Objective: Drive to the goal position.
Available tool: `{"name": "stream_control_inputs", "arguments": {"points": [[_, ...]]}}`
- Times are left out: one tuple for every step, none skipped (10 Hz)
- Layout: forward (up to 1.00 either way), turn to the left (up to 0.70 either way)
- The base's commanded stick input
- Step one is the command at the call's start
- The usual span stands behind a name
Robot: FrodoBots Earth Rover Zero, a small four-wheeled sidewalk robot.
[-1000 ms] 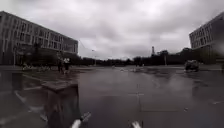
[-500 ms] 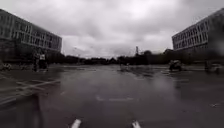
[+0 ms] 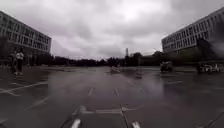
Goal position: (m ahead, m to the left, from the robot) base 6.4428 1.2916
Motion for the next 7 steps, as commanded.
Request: {"name": "stream_control_inputs", "arguments": {"points": [[1.0, 0.0], [1.0, 0.0], [1.0, 0.0], [1.0, 0.0], [1.0, 0.0], [1.0, 0.0], [1.0, 0.0]]}}
